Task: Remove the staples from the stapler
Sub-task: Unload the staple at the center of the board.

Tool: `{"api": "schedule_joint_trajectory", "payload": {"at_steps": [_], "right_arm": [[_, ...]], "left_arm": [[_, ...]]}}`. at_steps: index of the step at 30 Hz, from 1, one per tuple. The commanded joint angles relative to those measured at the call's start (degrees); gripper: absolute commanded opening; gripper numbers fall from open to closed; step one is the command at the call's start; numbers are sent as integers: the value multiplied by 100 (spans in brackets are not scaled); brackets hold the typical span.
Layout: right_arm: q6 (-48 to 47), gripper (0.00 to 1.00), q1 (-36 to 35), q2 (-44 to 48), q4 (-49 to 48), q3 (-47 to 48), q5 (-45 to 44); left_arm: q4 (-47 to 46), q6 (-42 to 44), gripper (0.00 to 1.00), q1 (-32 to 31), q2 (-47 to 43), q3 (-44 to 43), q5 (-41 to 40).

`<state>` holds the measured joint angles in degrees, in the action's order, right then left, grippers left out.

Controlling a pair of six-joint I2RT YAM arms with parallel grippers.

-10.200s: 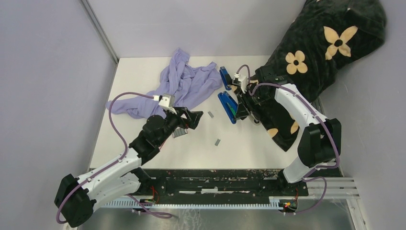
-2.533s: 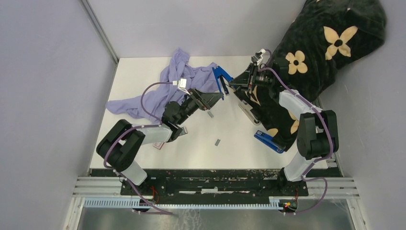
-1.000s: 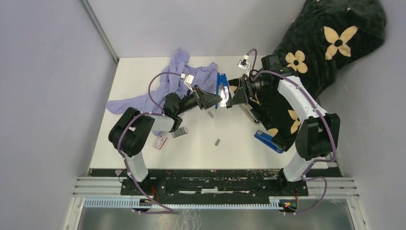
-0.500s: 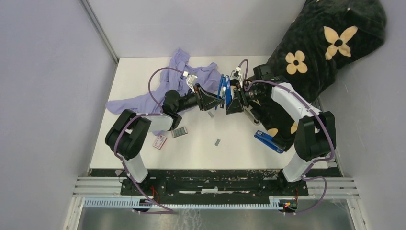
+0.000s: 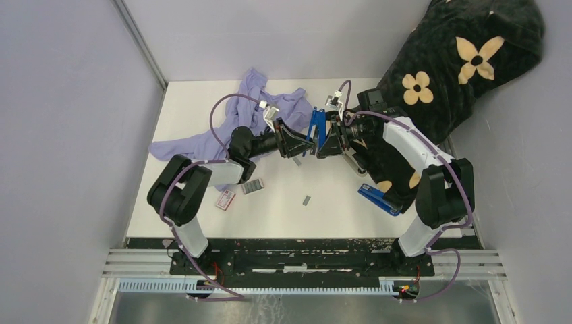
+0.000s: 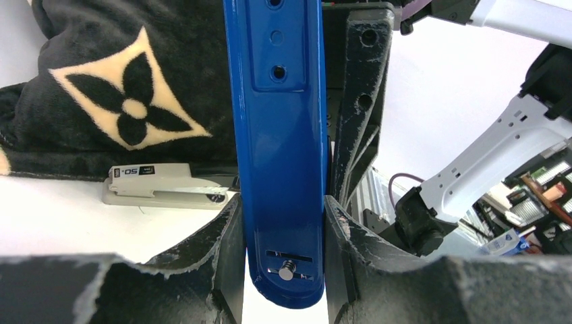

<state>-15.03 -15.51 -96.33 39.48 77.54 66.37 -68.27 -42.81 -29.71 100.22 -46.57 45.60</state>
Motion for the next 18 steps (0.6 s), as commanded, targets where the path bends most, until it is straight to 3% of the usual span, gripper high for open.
{"api": "schedule_joint_trajectory", "payload": {"at_steps": [1, 4, 10, 13, 18], "right_arm": [[-230, 30, 23, 215, -81, 192, 286], [-918, 12, 75, 158, 434, 200, 257], [-2957, 2, 444, -75, 1759, 320, -172], [-3957, 1, 574, -247, 2318, 346, -610], [-4590, 1, 711, -579, 2267, 202, -1436]], "left_arm": [[-558, 480, 3, -10, -319, -221, 198], [-381, 869, 3, -15, -371, -196, 342], [606, 2112, 3, 75, -588, -160, 799], [1725, 2856, 3, 193, -756, -211, 982], [4934, 5369, 3, 221, -1071, -632, 819]]}}
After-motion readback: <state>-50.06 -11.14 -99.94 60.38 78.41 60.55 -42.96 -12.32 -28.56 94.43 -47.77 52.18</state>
